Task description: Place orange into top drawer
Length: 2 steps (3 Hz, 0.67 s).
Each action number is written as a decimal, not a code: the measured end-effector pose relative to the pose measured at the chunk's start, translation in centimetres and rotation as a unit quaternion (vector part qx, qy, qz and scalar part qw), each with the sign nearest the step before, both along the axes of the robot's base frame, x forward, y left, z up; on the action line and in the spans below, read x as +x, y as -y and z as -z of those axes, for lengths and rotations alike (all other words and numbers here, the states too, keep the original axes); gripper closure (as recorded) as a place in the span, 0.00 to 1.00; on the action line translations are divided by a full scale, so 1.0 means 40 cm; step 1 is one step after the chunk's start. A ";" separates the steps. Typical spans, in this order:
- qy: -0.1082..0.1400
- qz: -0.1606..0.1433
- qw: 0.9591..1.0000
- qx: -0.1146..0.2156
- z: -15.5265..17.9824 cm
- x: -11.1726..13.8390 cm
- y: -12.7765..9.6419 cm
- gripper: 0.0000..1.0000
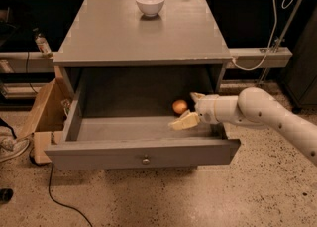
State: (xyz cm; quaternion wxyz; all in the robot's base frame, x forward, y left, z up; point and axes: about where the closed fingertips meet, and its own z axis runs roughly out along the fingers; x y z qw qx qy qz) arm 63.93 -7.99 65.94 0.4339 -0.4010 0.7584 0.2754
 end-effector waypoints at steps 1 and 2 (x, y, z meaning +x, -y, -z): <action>0.015 0.016 1.000 -0.015 -0.089 -0.029 0.085 0.00; 0.030 0.023 0.998 -0.044 -0.183 -0.045 0.139 0.00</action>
Offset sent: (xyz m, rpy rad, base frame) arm -0.0254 -0.0888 0.1253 -0.1709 -0.0990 -0.0687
